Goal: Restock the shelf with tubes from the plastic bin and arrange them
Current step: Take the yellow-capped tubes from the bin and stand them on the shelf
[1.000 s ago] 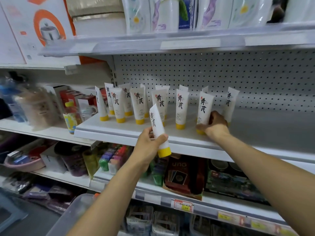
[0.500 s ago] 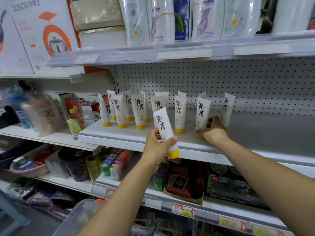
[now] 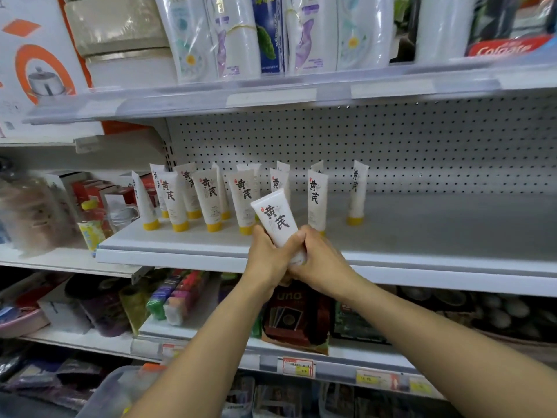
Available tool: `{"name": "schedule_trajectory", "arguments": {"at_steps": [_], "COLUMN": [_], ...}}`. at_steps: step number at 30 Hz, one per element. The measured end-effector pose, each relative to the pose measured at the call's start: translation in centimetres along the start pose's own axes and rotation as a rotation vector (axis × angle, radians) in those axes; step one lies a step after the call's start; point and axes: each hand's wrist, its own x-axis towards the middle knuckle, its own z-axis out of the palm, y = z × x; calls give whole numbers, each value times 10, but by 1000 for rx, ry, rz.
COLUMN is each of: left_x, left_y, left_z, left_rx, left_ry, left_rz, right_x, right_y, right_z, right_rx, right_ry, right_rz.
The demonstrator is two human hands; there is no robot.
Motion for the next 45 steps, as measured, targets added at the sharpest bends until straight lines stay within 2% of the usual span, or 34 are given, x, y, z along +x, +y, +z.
{"name": "schedule_trajectory", "arguments": {"at_steps": [3, 8, 11, 14, 22, 30, 37, 40, 45], "left_x": [4, 10, 15, 20, 23, 21, 10, 3, -15], "left_y": [6, 13, 13, 7, -5, -6, -4, -6, -11], "left_z": [9, 17, 12, 2, -10, -14, -18, -24, -36], "left_rx": [98, 340, 560, 746, 818, 814, 820, 837, 990], "left_ry": [-28, -210, -146, -130, -137, -144, -192, -222, -199], "left_rz": [41, 103, 195, 225, 186, 158, 170, 168, 257], "right_x": [3, 13, 26, 39, 52, 52, 23, 2, -22], "right_y": [13, 42, 62, 80, 101, 100, 87, 77, 47], "right_z": [-11, -42, -62, -74, -82, -82, -85, -83, -57], "right_rx": [-31, 86, 33, -44, -68, -63, -77, -220, -437], "right_ry": [63, 129, 187, 165, 94, 66, 159, 206, 122], "right_rz": [51, 186, 306, 383, 501, 494, 484, 383, 140]}}
